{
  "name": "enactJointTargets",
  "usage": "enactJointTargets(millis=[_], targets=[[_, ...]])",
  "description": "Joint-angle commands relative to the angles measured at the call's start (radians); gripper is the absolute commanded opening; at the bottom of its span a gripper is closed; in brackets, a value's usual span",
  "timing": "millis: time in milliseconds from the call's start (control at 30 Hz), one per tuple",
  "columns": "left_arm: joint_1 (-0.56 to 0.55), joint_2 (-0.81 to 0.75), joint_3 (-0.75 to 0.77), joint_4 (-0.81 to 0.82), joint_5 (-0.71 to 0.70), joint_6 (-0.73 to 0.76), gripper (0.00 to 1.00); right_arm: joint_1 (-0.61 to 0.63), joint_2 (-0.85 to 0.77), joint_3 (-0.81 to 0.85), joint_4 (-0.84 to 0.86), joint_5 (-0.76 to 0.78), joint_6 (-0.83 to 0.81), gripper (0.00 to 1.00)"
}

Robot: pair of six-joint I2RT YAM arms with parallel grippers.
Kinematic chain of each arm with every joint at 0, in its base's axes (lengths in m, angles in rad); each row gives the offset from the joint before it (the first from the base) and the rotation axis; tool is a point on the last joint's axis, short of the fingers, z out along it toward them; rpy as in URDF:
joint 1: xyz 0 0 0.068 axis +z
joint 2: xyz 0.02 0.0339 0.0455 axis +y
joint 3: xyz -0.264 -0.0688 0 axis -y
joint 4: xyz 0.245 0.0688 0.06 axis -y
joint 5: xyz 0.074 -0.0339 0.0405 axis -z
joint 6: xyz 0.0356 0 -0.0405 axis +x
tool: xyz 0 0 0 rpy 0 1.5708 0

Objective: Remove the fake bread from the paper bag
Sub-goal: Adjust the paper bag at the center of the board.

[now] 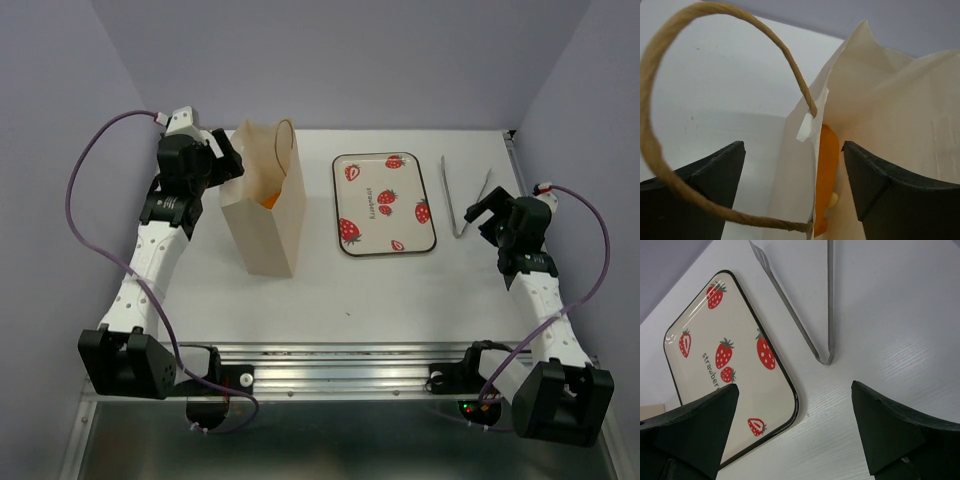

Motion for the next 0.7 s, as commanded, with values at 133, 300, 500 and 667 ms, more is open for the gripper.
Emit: enactJointTargets(millis=[133,300,500,667], targets=[[-0.006,0.008,0.035,0.022,0.1,0.179,0.41,-0.004,0.013,0.012,0.028,0.051,-0.02,1.0],[-0.014,0.016,0.044,0.058,0.134,0.287,0.0,-0.004,0.045,0.028,0.002,0.062,-0.021,1.0],[-0.015,0.091,0.251,-0.018,0.005,0.563,0.0,-0.004,0.051,0.032,-0.007,0.061,-0.032,1.0],[-0.015,0.134,0.397,-0.029,-0.126,0.754,0.0,-0.004,0.054,0.018,-0.01,0.091,-0.035,1.0]])
